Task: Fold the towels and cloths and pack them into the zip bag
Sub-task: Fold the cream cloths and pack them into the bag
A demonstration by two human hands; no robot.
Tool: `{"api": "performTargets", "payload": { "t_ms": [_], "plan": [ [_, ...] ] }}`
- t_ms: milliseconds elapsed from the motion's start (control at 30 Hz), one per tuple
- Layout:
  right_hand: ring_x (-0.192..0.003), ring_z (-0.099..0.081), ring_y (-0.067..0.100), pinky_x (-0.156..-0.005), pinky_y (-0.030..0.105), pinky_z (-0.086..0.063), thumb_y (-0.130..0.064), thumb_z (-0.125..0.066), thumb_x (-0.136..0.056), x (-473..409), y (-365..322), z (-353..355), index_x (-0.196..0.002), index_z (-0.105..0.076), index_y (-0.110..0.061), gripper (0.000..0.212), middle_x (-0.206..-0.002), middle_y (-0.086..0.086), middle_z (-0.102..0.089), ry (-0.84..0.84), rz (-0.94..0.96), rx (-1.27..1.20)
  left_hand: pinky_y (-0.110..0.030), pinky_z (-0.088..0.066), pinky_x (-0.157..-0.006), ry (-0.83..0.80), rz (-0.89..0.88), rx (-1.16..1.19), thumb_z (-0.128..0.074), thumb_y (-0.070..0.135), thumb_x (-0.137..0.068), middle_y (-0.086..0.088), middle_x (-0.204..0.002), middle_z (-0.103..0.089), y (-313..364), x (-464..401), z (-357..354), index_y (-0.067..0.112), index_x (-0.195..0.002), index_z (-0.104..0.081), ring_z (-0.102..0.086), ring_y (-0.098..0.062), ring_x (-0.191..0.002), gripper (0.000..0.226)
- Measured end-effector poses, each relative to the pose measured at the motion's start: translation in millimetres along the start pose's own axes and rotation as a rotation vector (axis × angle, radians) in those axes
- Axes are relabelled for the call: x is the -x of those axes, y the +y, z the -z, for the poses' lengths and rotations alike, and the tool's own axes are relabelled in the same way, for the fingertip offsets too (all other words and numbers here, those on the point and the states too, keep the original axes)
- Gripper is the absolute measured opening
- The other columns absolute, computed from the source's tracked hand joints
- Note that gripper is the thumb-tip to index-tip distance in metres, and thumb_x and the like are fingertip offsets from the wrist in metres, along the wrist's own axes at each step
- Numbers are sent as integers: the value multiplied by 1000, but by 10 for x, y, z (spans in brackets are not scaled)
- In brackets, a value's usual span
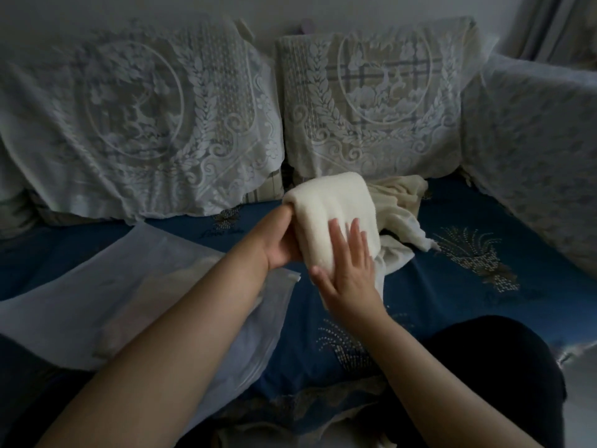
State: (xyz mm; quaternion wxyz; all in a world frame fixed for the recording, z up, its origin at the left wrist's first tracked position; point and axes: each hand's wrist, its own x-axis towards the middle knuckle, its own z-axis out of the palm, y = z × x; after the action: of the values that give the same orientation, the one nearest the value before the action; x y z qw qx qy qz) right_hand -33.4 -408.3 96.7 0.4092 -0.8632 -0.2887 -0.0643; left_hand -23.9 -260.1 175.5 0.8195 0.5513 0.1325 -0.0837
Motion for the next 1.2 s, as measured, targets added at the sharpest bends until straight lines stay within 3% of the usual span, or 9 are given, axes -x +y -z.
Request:
{"api": "performTargets", "payload": {
  "t_ms": [200,367,501,634,734,801,901,1002,1202],
  "plan": [
    [-137,-34,11,-105,32,-36,-79,-46,-72,207,-75,52,-126,-55,-33,72,-147,-11,-36,-85,-209,-750,-58,-39,-101,-18,45,193,-43,42,-91,-15,-128,-61,-375,337,332,14,-126,-59,-55,-35,-119,47],
    [-121,-28,-12,-93,3,-27,-41,-73,-73,394,48,19,-149,-4,-33,103,-140,-28,-15,-332,-236,-468,-51,-42,-100,-33,77,327,-47,34,-90,-16,-125,-62,-766,592,293,8,-126,-58,-56,-33,-119,45],
    [-114,-46,-18,-89,5,-43,-35,-80,-71,584,155,-75,-147,-18,-33,99,-139,-26,-36,-303,-263,-718,-51,-44,-97,6,121,358,-51,31,-84,-16,-125,-61,-958,733,279,8,-126,-57,-55,-33,-118,48],
    [-103,-60,9,-72,17,-54,-27,-80,-71,688,197,-155,-132,-37,-24,75,-126,2,-54,-256,-401,-795,-40,-56,-79,231,-28,-446,-47,25,-94,-3,-105,-66,-882,957,279,22,-114,-56,-63,-17,-93,22],
    [-101,-61,14,-74,24,-55,-29,-79,-73,668,289,-78,-127,-41,-27,66,-118,3,-57,-313,-440,-682,-33,-51,-79,672,-489,-1393,-59,31,-87,4,-111,-62,-904,1170,493,26,-126,-49,-58,-17,-99,40],
    [-99,-61,10,-75,24,-53,-25,-77,-75,656,338,-4,-123,-44,-33,59,-114,-2,-59,-402,-400,-601,-39,-46,-80,801,-578,-1717,-65,33,-77,-3,-123,-54,-984,1269,695,24,-130,-46,-50,-27,-107,57],
    [-96,-59,-1,-76,12,-49,-23,-79,-74,645,372,72,-121,-44,-42,61,-114,-10,-58,-584,-293,-490,-42,-45,-80,834,-369,-1841,-69,30,-71,-7,-127,-47,-1066,1328,932,24,-134,-42,-48,-32,-107,70],
    [-109,-52,-4,-88,7,-41,-29,-78,-68,652,310,94,-127,-41,-43,70,-124,-16,-52,-727,-171,-380,-38,-47,-73,932,-388,-1612,-57,20,-83,-9,-116,-57,-942,1327,981,17,-117,-60,-57,-31,-97,34],
    [-96,-58,5,-83,25,-51,-20,-79,-73,583,-21,-173,-109,-49,-36,49,-108,-11,-58,-536,-163,-473,-24,-43,-68,969,-607,-1342,-60,21,-90,-4,-102,-69,-567,1329,980,12,-105,-71,-59,-14,-75,21]
  ]
}}
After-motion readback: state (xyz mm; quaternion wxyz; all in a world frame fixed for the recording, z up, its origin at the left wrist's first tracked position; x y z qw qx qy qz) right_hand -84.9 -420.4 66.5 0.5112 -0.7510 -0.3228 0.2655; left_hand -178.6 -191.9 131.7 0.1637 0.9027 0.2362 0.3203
